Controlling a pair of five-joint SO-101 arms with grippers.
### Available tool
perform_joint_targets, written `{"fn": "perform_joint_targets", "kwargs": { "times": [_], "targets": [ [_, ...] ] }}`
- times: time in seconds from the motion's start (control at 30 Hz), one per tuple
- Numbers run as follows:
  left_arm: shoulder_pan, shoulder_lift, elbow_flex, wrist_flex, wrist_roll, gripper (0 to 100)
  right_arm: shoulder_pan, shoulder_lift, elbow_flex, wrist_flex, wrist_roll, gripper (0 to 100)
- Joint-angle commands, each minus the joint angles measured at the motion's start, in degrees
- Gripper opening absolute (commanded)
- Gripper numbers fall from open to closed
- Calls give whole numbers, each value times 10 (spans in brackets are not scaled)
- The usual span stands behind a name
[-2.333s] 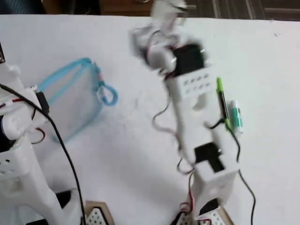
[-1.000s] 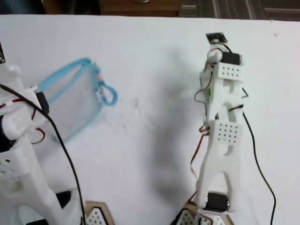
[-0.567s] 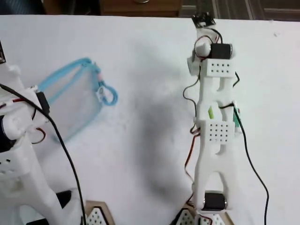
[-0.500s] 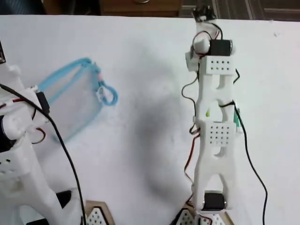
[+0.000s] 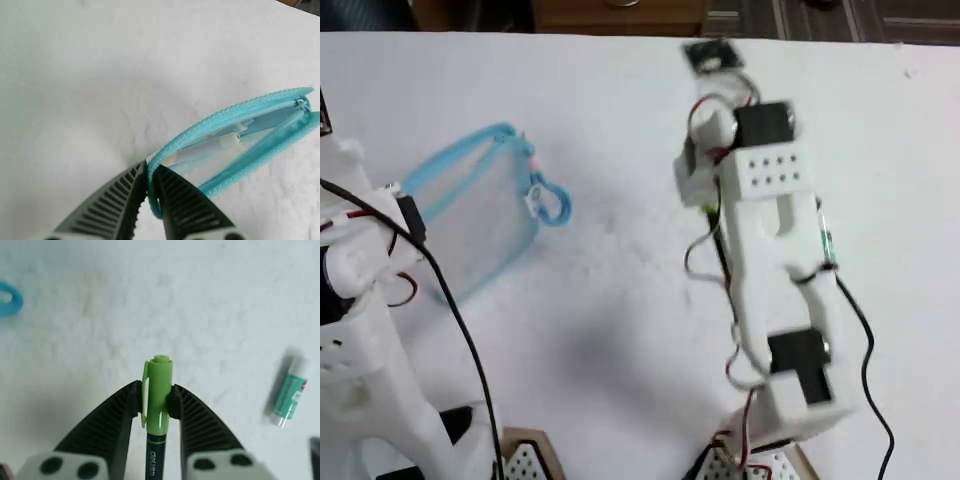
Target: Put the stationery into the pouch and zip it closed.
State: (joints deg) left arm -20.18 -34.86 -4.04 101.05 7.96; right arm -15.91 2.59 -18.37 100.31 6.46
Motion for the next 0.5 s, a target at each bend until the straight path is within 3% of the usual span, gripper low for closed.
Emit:
{"fn": "perform_joint_targets", "kwargs": {
  "times": [0.0,0.23,0.47],
  "targets": [
    [-3,0,-7,-2,4,22,-44,-94,126,-17,-4,17],
    [-3,0,-7,-2,4,22,-127,-164,319,-180,-17,17],
    [-4,0,-7,-2,4,22,-148,-225,352,-361,-158,17]
  ]
}}
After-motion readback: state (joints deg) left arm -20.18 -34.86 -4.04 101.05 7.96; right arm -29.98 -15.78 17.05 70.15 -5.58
